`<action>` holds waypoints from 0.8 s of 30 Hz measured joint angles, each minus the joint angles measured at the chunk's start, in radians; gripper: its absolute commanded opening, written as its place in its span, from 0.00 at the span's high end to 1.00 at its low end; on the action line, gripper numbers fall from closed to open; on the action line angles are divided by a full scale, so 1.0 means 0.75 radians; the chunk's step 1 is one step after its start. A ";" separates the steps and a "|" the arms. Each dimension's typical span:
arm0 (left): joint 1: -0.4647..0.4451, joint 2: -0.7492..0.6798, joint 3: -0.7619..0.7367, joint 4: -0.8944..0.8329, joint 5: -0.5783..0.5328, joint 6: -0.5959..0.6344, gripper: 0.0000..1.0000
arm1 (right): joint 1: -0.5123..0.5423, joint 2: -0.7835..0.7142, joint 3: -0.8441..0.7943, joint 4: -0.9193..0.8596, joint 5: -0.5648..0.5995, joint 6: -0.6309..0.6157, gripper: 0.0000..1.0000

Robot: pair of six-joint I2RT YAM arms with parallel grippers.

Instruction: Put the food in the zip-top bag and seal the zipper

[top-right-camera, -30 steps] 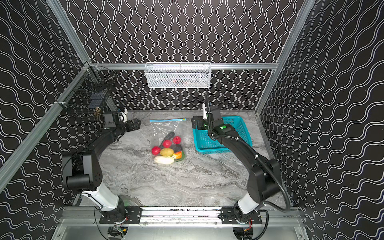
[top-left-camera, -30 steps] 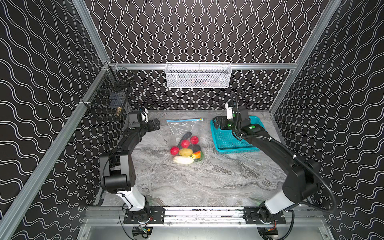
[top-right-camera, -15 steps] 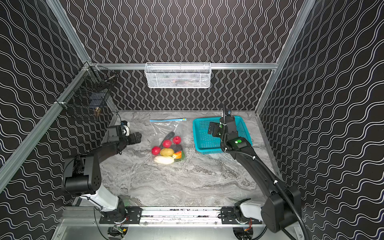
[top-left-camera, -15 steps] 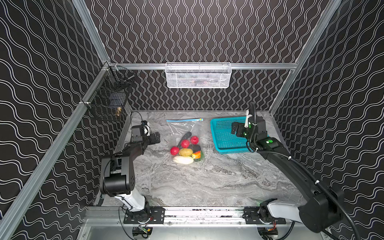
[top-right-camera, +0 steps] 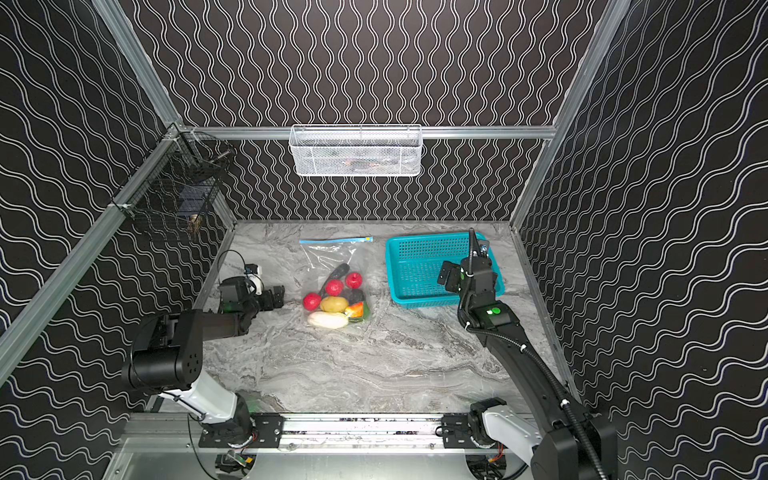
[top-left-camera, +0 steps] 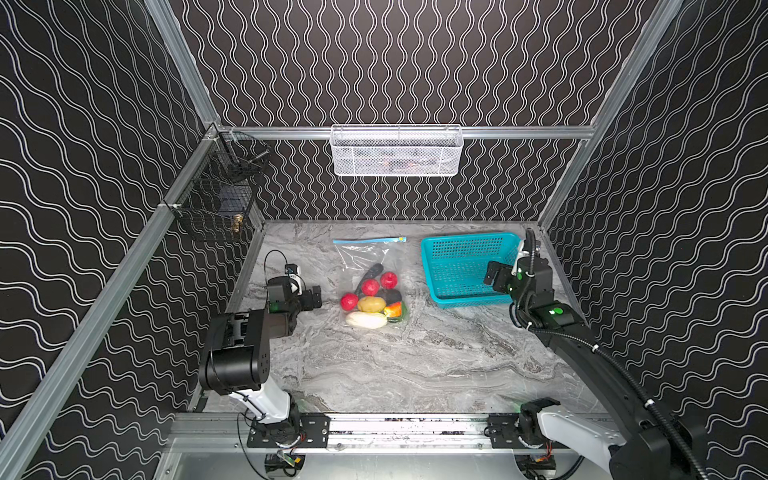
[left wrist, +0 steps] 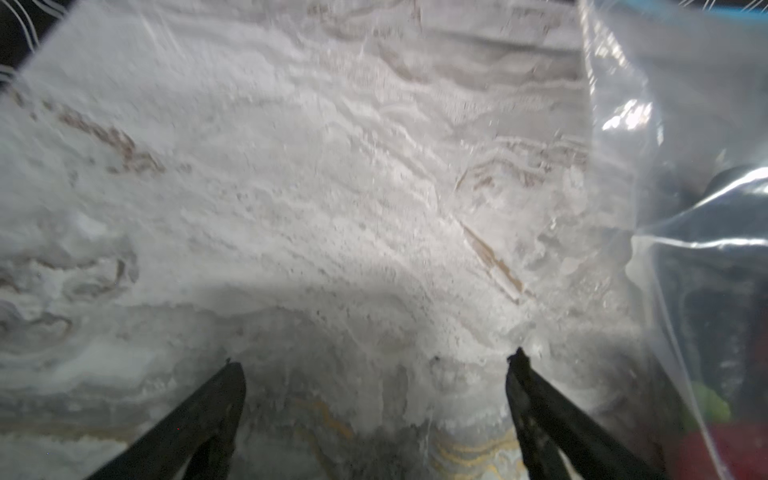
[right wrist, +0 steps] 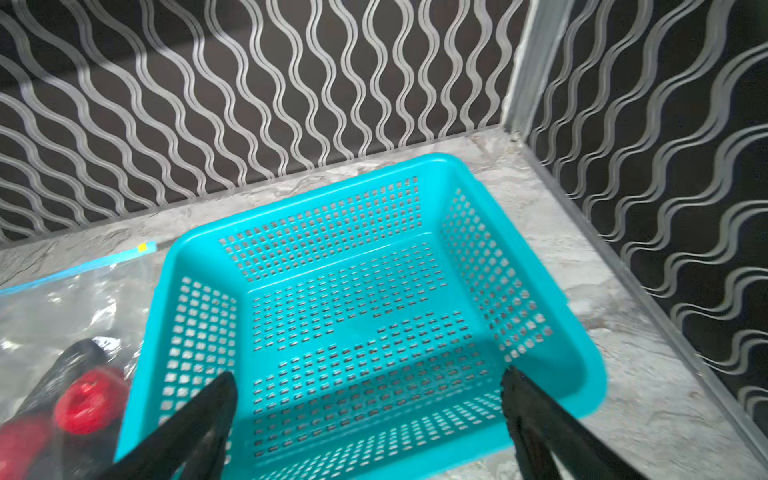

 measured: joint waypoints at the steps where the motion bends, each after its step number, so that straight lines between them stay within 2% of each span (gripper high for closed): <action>1: 0.000 -0.006 -0.011 0.024 0.001 0.001 0.01 | -0.008 -0.015 -0.025 0.018 0.022 0.003 0.01; 8: 0.000 -0.016 -0.037 0.136 0.001 0.001 0.01 | -0.025 -0.165 -0.314 0.320 0.121 -0.033 0.01; 16: -0.007 -0.075 -0.167 0.283 -0.062 0.001 0.01 | -0.027 -0.162 -0.654 0.764 0.405 -0.063 0.01; 21: -0.034 -0.086 -0.197 0.350 -0.105 0.004 0.01 | -0.041 0.047 -0.828 1.182 0.517 -0.171 0.01; 24: -0.117 -0.081 -0.196 0.364 -0.188 0.035 0.01 | -0.043 0.254 -0.906 1.504 0.536 -0.255 0.01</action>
